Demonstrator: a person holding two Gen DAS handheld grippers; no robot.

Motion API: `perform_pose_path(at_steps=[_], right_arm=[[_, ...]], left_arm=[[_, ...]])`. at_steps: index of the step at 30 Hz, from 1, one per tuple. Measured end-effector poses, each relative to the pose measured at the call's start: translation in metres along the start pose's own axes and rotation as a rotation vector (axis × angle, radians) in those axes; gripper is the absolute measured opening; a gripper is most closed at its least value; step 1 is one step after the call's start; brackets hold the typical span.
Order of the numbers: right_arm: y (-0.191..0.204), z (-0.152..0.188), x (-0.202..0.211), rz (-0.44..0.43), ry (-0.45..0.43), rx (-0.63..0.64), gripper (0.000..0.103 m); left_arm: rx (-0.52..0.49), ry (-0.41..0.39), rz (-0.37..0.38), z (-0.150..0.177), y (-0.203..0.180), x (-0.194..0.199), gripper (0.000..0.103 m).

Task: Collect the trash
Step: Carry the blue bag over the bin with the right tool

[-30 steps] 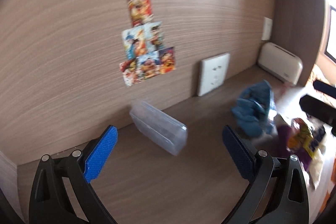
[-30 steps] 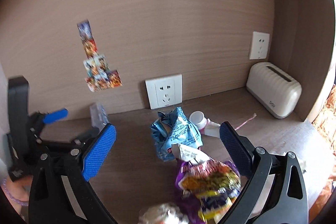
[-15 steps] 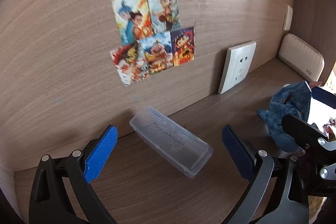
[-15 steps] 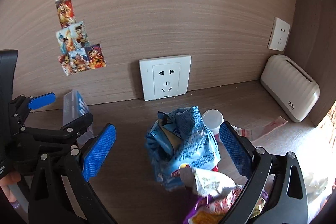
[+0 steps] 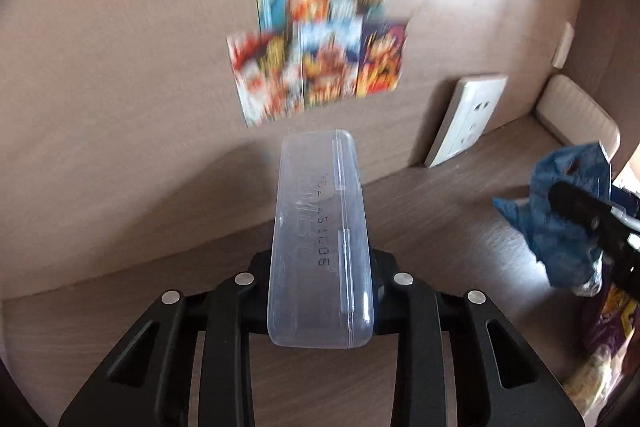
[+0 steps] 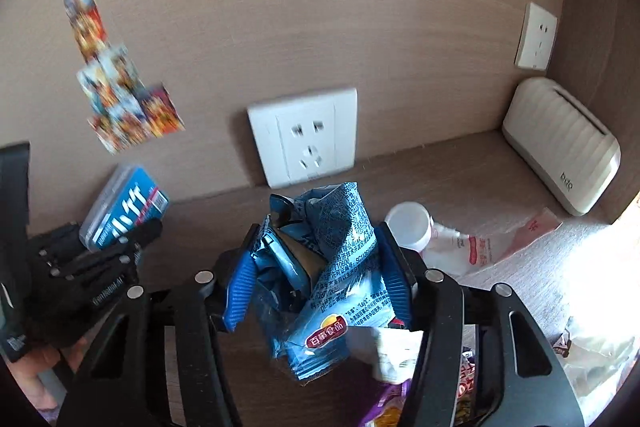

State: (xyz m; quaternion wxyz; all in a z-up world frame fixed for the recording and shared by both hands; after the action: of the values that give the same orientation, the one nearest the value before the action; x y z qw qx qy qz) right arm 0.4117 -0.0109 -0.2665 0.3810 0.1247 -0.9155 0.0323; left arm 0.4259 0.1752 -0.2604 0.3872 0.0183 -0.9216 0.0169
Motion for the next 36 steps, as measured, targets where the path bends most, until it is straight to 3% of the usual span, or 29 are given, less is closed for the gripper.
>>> perform_pose_path(at_steps=[6, 12, 16, 21, 29, 36], right_arm=[[0.007, -0.026, 0.049, -0.055, -0.107, -0.012, 0.057], [-0.008, -0.036, 0.107, -0.071, -0.196, -0.035, 0.057], [-0.033, -0.030, 0.144, -0.038, -0.229, -0.062, 0.057], [-0.079, -0.003, 0.190, 0.024, -0.245, -0.117, 0.057], [-0.159, 0.060, 0.265, 0.152, -0.233, -0.210, 0.057], [-0.215, 0.122, 0.306, 0.241, -0.199, -0.300, 0.057]], left_arm=[[-0.054, -0.065, 0.010, -0.013, -0.016, 0.047, 0.029], [-0.101, -0.134, 0.082, -0.027, -0.056, 0.092, 0.030], [-0.139, -0.163, 0.133, -0.028, -0.097, 0.114, 0.030], [-0.199, -0.173, 0.212, -0.015, -0.154, 0.139, 0.030], [-0.317, -0.139, 0.355, 0.029, -0.279, 0.166, 0.030], [-0.429, -0.092, 0.461, 0.094, -0.366, 0.195, 0.030]])
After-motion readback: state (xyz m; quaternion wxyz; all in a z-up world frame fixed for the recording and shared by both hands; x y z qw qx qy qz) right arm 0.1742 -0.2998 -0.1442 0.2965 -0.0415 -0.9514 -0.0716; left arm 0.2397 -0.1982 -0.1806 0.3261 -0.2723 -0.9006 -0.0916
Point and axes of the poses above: each gripper's, at about its wrist camera, not at the fingertips, and x roughly against the way its jaws point, y to its left, z to its underside, the point moved 10 cm from there along -x, roughly the way its jaws point, and after that the axes turned 1 degree about -y, right-handed, at the moved point
